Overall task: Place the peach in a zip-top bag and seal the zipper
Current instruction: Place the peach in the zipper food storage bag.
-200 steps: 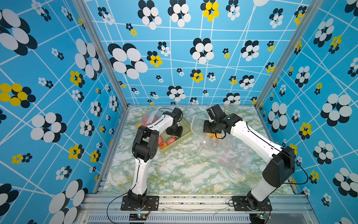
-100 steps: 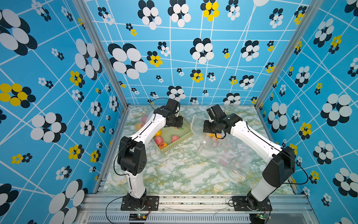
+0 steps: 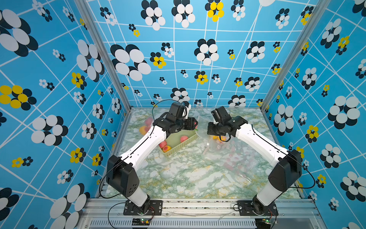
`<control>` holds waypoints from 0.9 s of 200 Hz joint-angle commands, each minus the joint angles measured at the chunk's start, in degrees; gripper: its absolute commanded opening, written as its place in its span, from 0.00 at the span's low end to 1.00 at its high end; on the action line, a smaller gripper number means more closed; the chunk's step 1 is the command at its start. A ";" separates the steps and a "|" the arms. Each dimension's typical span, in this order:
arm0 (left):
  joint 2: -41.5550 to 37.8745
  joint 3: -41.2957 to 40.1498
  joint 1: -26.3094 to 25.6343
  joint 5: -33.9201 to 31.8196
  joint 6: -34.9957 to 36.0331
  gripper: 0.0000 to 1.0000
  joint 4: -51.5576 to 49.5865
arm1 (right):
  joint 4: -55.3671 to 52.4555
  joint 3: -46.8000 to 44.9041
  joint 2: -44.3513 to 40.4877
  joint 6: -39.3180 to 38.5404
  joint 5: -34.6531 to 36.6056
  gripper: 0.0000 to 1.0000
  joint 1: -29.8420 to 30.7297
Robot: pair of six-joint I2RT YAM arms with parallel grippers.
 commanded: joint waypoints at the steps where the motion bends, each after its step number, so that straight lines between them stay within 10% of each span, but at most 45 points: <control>1: 0.64 -0.33 -1.85 1.25 -1.91 0.56 4.12 | 1.62 -0.77 -0.90 1.16 -1.50 0.00 0.42; 111: 10.43 4.37 -5.18 -1.69 -2.15 0.59 4.70 | 1.89 -1.56 -3.51 1.44 -2.80 0.00 0.43; 180: 11.55 7.08 -5.45 -1.69 -1.67 0.81 4.48 | 0.80 -1.79 -5.16 0.88 -1.27 0.00 0.45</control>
